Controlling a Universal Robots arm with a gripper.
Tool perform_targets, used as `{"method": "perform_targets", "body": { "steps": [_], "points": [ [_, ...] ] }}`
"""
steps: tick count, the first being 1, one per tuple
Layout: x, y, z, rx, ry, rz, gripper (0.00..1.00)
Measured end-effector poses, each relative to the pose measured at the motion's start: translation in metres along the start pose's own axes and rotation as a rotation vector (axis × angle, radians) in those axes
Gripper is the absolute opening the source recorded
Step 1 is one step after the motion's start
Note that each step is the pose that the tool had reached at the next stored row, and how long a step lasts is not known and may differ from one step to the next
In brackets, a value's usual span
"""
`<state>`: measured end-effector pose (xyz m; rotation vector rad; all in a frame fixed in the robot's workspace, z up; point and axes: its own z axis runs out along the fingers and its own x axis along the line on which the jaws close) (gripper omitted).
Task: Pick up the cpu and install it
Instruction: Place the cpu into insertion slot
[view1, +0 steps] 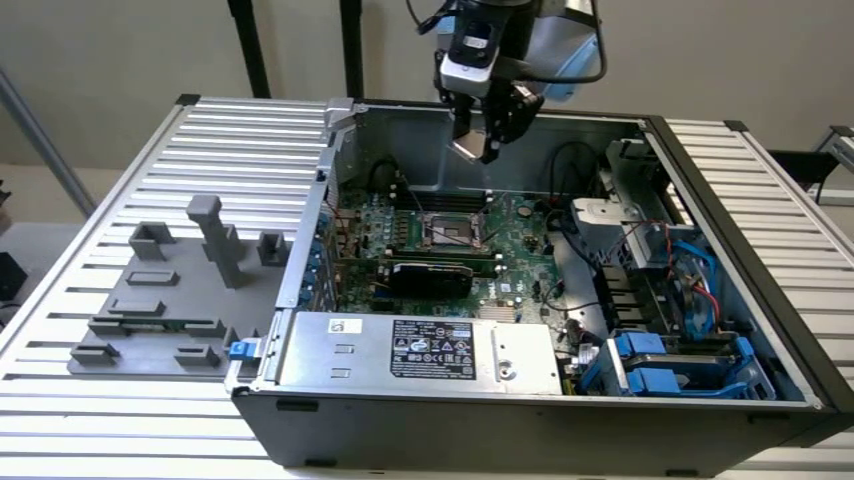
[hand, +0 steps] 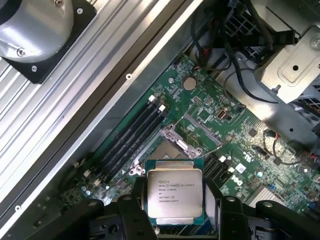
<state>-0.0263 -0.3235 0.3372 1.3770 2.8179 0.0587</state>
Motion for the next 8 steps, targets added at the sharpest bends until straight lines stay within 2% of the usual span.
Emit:
{"method": "perform_targets", "body": {
  "steps": [8],
  "points": [
    [-0.0001, -0.0002, 0.0038, -0.0016, -0.0052, 0.144, 0.55]
  ]
}}
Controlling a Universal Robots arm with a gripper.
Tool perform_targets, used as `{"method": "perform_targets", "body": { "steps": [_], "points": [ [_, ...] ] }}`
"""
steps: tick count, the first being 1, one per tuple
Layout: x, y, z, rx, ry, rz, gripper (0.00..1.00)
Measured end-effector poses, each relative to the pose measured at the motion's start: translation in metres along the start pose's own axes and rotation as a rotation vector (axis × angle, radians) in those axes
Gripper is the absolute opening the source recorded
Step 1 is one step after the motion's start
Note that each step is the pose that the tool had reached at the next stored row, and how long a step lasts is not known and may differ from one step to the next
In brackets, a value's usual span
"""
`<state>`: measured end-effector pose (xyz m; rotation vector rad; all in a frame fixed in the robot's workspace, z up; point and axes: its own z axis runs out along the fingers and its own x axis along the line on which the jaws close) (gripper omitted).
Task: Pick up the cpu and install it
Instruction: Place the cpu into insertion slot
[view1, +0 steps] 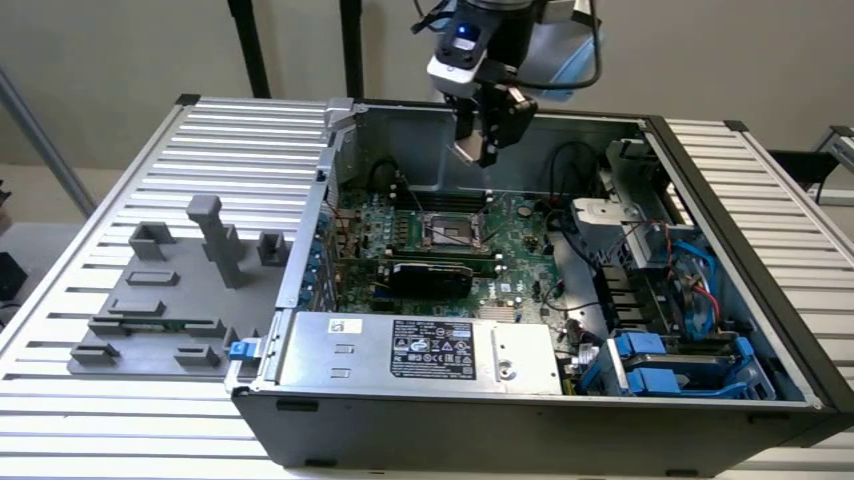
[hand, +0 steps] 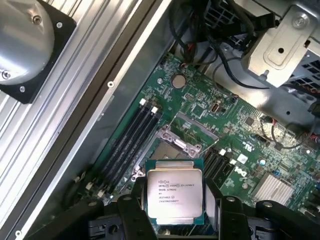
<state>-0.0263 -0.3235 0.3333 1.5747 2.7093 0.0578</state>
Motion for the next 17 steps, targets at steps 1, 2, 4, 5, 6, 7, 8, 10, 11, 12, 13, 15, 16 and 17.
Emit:
{"method": "perform_targets", "body": {
  "steps": [1, 2, 4, 5, 6, 7, 8, 10, 11, 12, 13, 15, 16, 17],
  "points": [
    [0.0, 0.0, 0.0005, -0.0003, -0.0006, 0.018, 0.55],
    [0.0, 0.0, 0.001, -0.0004, -0.0013, 0.036, 0.55],
    [0.0, -0.0001, 0.0021, -0.0009, -0.0026, 0.073, 0.55],
    [0.0, -0.0001, 0.0026, -0.0011, -0.0033, 0.091, 0.55],
    [0.0, -0.0001, 0.0032, -0.0014, -0.0039, 0.109, 0.55],
    [0.0, -0.0001, 0.0037, -0.0016, -0.0045, 0.127, 0.55],
    [0.0, -0.0001, 0.0042, -0.0018, -0.0051, 0.145, 0.55],
    [0.0, -0.0002, 0.0053, -0.0023, -0.0064, 0.181, 0.55],
    [0.0, -0.0002, 0.0058, -0.0025, -0.007, 0.2, 0.55],
    [0.0, -0.0002, 0.0065, -0.0027, -0.0077, 0.218, 0.55],
    [0.0, -0.0003, 0.0072, -0.0029, -0.0084, 0.236, 0.55],
    [0.0, -0.0003, 0.0086, -0.0032, -0.0096, 0.269, 0.55],
    [0.0, -0.0006, 0.0103, -0.0035, -0.0108, 0.297, 0.55],
    [0.0, -0.0009, 0.0119, -0.0034, -0.0123, 0.315, 0.55]
  ]
}}
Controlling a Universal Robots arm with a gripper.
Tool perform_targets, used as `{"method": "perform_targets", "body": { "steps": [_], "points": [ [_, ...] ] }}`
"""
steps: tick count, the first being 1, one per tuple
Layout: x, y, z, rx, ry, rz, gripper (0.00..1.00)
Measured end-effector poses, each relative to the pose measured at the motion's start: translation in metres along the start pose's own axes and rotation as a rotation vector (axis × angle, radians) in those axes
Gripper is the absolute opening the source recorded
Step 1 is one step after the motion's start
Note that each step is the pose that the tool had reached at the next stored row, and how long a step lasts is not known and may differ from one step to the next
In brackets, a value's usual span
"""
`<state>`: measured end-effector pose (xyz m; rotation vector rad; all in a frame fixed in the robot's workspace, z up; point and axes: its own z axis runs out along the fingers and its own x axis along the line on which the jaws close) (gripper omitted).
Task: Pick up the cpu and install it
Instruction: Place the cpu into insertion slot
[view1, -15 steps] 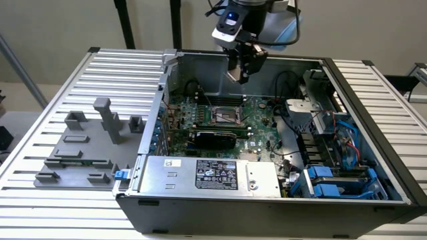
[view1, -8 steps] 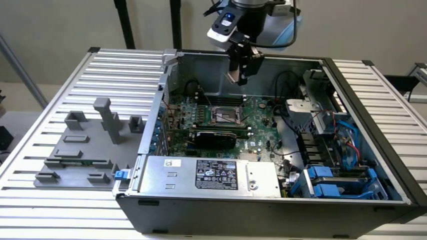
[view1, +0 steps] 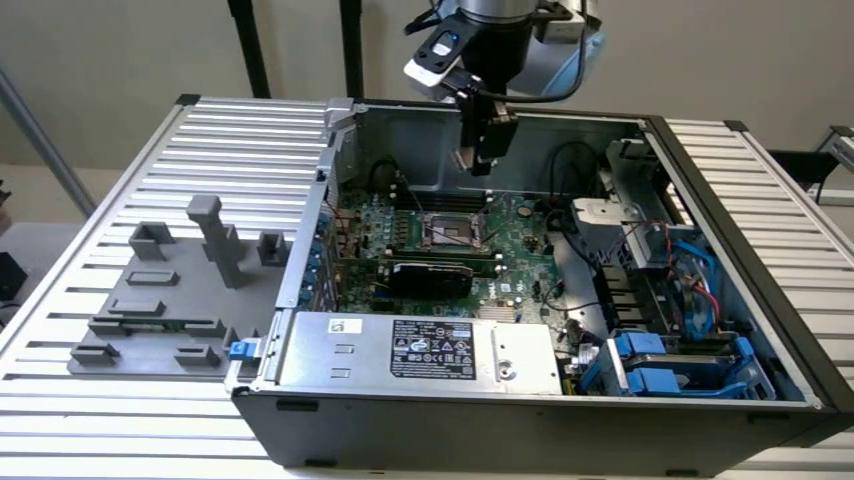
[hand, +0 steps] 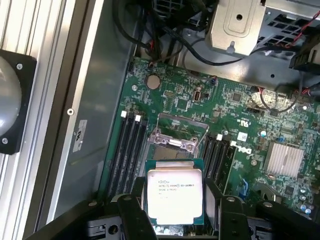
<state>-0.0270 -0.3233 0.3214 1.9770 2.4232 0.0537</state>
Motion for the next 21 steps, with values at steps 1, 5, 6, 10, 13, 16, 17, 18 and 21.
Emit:
{"method": "perform_targets", "body": {
  "steps": [1, 5, 6, 10, 13, 16, 17, 18, 21],
  "points": [
    [0.0, -0.0004, 0.0009, 0.0001, -0.0012, 0.009, 0.55],
    [0.002, -0.0033, 0.006, 0.0008, -0.0087, 0.046, 0.55],
    [0.003, -0.0039, 0.0068, 0.0011, -0.01, 0.053, 0.55],
    [0.005, -0.0069, 0.0112, 0.0016, -0.0147, 0.082, 0.55],
    [0.007, -0.0088, 0.0165, 0.002, -0.0193, 0.106, 0.55],
    [0.009, -0.0101, 0.0219, 0.0024, -0.0237, 0.132, 0.55],
    [0.009, -0.0104, 0.0237, 0.0025, -0.025, 0.142, 0.55],
    [0.009, -0.0106, 0.0254, 0.0027, -0.0264, 0.153, 0.55],
    [0.01, -0.0118, 0.0309, 0.0031, -0.0304, 0.183, 0.55]
  ]
}}
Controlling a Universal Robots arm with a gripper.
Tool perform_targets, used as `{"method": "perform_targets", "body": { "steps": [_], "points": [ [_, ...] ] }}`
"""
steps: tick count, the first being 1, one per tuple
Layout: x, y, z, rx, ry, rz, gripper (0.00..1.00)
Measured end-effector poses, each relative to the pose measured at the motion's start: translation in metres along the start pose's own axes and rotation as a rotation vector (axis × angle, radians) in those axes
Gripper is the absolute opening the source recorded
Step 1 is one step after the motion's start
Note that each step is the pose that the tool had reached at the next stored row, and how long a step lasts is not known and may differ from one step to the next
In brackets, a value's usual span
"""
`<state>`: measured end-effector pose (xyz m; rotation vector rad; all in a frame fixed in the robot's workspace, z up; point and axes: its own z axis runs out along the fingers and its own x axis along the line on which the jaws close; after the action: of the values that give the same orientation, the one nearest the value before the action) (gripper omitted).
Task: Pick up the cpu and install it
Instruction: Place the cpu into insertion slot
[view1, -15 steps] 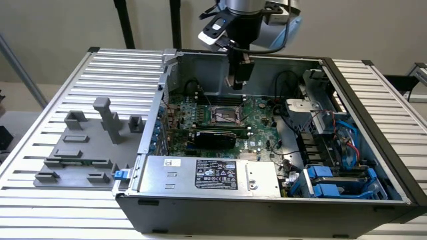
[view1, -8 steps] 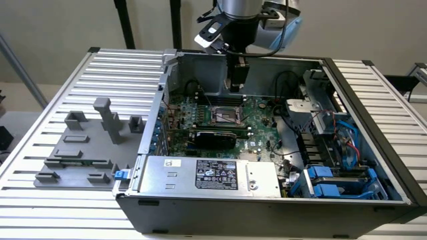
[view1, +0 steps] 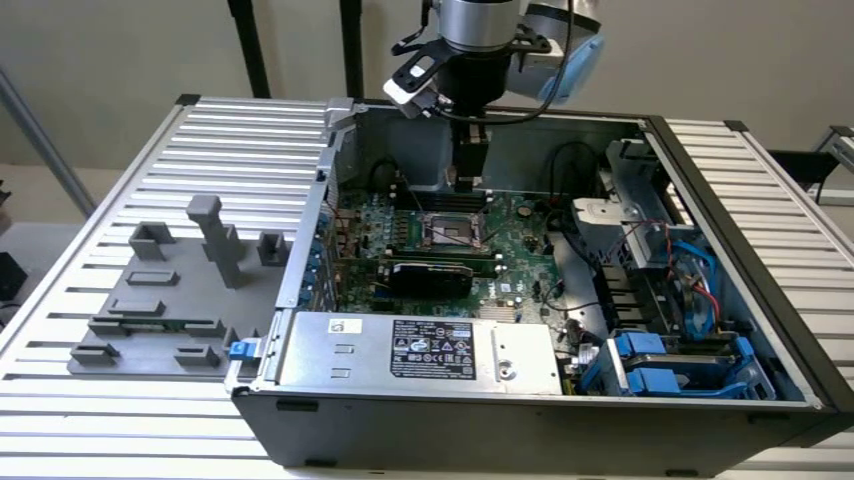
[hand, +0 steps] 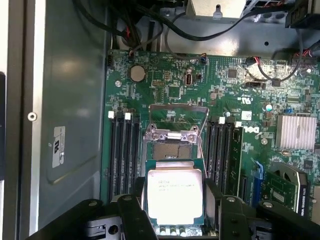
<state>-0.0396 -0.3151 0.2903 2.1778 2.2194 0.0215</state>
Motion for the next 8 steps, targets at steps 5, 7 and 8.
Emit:
{"method": "perform_targets", "body": {
  "steps": [5, 7, 8],
  "points": [
    [0.0, -0.0041, 0.0091, 0.0003, -0.0016, 0.031, 0.55],
    [-0.001, -0.0044, 0.0127, 0.0002, -0.0019, 0.041, 0.55],
    [-0.001, -0.0046, 0.0146, -0.0001, -0.0021, 0.044, 0.55]
  ]
}}
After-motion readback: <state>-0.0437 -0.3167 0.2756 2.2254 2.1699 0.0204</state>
